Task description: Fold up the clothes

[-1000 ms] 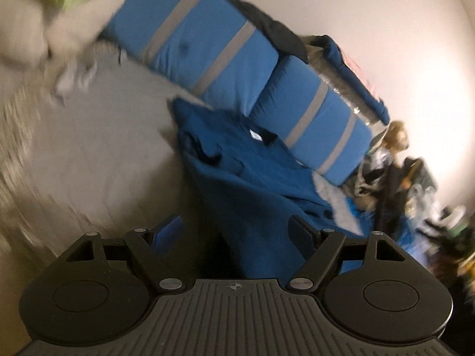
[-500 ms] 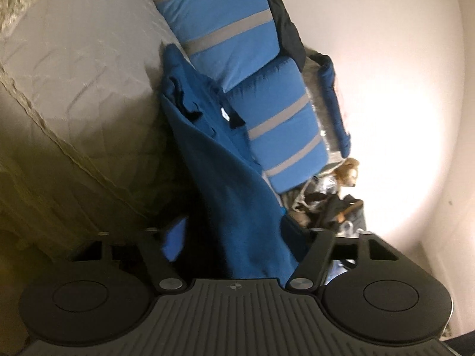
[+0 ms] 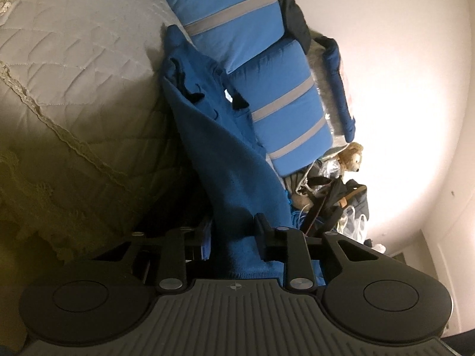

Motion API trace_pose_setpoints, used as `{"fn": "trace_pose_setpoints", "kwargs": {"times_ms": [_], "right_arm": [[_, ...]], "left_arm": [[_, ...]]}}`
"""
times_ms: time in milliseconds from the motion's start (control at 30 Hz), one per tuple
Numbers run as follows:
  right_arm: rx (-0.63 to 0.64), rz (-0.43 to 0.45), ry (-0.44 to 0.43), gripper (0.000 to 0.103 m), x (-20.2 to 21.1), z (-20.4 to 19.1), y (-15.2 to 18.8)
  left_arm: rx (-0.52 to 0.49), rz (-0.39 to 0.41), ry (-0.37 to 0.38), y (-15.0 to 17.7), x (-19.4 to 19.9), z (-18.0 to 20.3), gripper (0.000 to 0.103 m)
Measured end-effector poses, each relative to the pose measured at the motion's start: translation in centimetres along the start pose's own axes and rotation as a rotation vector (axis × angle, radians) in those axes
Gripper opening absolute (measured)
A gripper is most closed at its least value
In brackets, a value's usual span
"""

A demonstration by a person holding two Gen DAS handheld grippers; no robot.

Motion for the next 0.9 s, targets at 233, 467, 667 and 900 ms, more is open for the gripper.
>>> {"fn": "trace_pose_setpoints", "kwargs": {"times_ms": [233, 467, 667, 900], "right_arm": [[-0.215, -0.066, -0.196, 0.096, -0.6, 1.7, 3.9], [-0.409, -0.059, -0.458, 0.077, -2.1, 1.8, 7.4], [-0.483, -0.031, -0.509, 0.040, -2.5, 1.3, 8.7], [-0.452, -0.016, -0.481, 0.006, -0.7, 1.0, 8.1]], "left_arm": [[0.067, -0.015, 0.038, -0.2, -0.7, -0.7, 0.028], [0.144, -0.007, 0.080, -0.2, -0.7, -1.3, 0.028], [0.113, 0.000, 0.047, -0.1, -0.2, -0.4, 0.016], [0.096, 0.049, 0.000, -0.3, 0.9, 1.0, 0.006]]}}
Point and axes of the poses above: each gripper's, at about its wrist camera, not at the fingertips, and x roughly against the way its jaws point, z to its right, y to its underside, the point moved 8 cm from there along -x, roughly the way its jaws point, and after that the axes turned 4 degrees about x, right-handed, at the moved point
